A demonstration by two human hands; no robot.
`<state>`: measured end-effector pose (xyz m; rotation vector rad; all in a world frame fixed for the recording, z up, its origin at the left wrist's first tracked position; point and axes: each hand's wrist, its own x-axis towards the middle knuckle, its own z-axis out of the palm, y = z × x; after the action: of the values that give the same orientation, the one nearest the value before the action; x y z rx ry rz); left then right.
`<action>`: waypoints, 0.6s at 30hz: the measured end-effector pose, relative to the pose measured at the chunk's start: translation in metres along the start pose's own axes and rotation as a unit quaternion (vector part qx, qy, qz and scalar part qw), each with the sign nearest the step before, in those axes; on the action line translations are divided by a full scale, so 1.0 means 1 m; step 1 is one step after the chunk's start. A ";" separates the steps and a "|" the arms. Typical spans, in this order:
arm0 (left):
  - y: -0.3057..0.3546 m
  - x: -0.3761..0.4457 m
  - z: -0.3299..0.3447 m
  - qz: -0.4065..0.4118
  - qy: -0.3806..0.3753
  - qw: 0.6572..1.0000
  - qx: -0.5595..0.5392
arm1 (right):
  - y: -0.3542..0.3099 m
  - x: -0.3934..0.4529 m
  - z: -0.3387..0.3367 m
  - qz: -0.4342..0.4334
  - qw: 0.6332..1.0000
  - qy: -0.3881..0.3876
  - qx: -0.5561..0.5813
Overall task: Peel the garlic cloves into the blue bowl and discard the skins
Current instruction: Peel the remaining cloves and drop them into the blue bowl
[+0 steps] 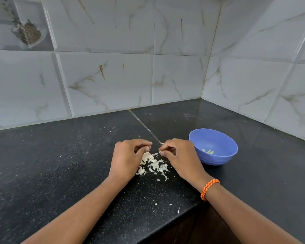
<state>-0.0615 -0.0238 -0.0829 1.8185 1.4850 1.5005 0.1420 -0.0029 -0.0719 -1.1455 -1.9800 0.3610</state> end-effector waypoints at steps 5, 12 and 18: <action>0.008 -0.002 -0.002 -0.021 0.015 0.999 -0.021 | -0.006 0.003 -0.004 -0.055 0.974 -0.087 -0.202; -0.002 0.001 -0.002 0.028 0.020 0.999 0.030 | -0.026 0.036 -0.030 -0.097 0.965 -0.020 -0.242; 0.001 0.000 -0.002 0.054 0.032 0.995 0.075 | -0.033 0.017 -0.005 -0.104 0.932 -0.172 -0.303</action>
<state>-0.0630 -0.0251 -0.0815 1.9840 1.5918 1.5488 0.1219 -0.0074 -0.0407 -1.2821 -2.6022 -0.1995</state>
